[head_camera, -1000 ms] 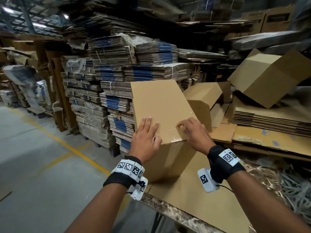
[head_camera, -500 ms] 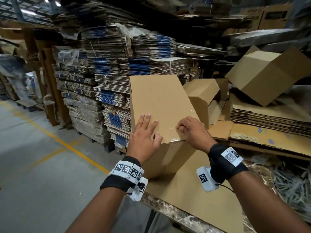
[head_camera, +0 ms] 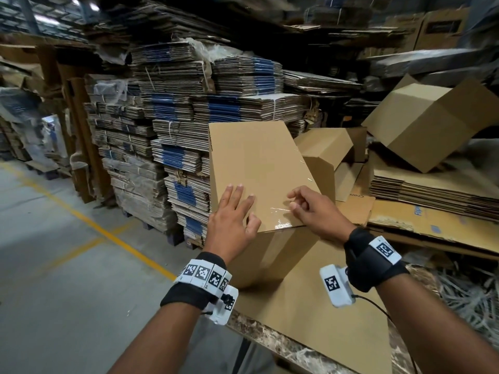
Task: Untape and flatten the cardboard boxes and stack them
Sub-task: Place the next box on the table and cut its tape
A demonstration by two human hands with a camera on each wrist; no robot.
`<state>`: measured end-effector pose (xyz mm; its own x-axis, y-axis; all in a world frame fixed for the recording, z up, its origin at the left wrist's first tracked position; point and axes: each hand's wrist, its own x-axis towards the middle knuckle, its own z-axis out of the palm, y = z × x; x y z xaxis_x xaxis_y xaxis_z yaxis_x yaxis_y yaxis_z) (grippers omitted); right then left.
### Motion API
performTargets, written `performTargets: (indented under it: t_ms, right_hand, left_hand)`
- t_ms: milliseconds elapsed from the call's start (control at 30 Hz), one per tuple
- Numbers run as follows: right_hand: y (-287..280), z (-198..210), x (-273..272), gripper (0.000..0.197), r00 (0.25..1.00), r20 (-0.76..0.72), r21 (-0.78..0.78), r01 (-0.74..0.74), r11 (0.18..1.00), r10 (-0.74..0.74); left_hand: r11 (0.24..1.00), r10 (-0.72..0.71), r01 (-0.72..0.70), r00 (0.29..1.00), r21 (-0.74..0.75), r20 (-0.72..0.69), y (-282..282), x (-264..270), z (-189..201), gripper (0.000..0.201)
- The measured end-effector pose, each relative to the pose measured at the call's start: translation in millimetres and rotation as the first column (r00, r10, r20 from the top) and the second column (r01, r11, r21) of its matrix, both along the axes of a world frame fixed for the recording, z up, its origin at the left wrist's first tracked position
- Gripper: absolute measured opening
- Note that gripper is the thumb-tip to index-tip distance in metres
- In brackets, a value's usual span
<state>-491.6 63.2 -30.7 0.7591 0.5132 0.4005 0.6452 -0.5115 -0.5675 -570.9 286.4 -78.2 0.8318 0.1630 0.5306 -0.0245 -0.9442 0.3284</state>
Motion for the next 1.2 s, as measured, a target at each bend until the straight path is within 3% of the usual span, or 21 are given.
performTargets:
  t_ms: [67, 133, 400, 500, 567, 667, 800, 1000, 1067, 1133, 1200]
  right_hand:
    - [9, -3, 2, 0.019, 0.996, 0.082, -0.106, 0.035, 0.994, -0.026]
    - [18, -2, 0, 0.006, 0.987, 0.136, -0.148, 0.101, 0.984, -0.081]
    - [39, -10, 2, 0.015, 0.970, 0.191, -0.153, 0.183, 0.971, -0.153]
    - [32, -16, 4, 0.017, 0.998, 0.033, 0.117, 0.041, 0.992, -0.045]
    - [26, -18, 0, 0.014, 0.997, -0.053, 0.339, -0.033, 0.940, 0.054]
    - [24, -28, -9, 0.015, 0.994, -0.036, 0.475, -0.070, 0.877, 0.099]
    - [24, -46, -12, 0.017, 0.996, -0.065, 0.600, -0.010, 0.800, 0.061]
    - [16, -69, 4, 0.017, 0.959, -0.283, 0.645, 0.180, 0.743, 0.013]
    - [12, -79, 11, 0.016, 0.905, -0.425, 0.625, 0.300, 0.721, -0.008]
    - [11, -90, 15, 0.028, 0.815, -0.579, 0.562, 0.411, 0.718, -0.014]
    - [9, -103, 18, 0.046, 0.753, -0.655, 0.410, 0.432, 0.803, -0.071]
  left_hand:
    - [1.000, 0.002, -0.002, 1.000, 0.002, -0.005, 0, 0, 0, 0.063]
    - [1.000, 0.008, -0.008, 1.000, 0.004, -0.002, 1, 0, 0, 0.062]
    - [0.999, -0.012, 0.014, 0.999, 0.044, -0.043, 10, 3, 5, 0.068]
    - [0.995, -0.042, 0.051, 0.994, 0.089, -0.099, 18, 6, 14, 0.078]
    - [0.984, -0.057, 0.087, 0.981, 0.158, -0.185, 27, 9, 22, 0.090]
    - [0.967, -0.068, 0.131, 0.959, 0.220, -0.274, 39, 18, 31, 0.108]
    - [0.963, -0.057, 0.121, 0.965, 0.242, -0.257, 46, 30, 34, 0.105]
    - [0.996, -0.017, 0.033, 0.981, 0.080, -0.196, 78, 55, 47, 0.091]
    - [1.000, 0.020, -0.020, 0.990, 0.004, -0.137, 86, 69, 46, 0.086]
    - [0.997, 0.057, -0.061, 0.994, -0.047, -0.088, 93, 83, 42, 0.082]
    - [0.994, 0.094, -0.098, 0.993, -0.053, -0.071, 99, 99, 40, 0.079]
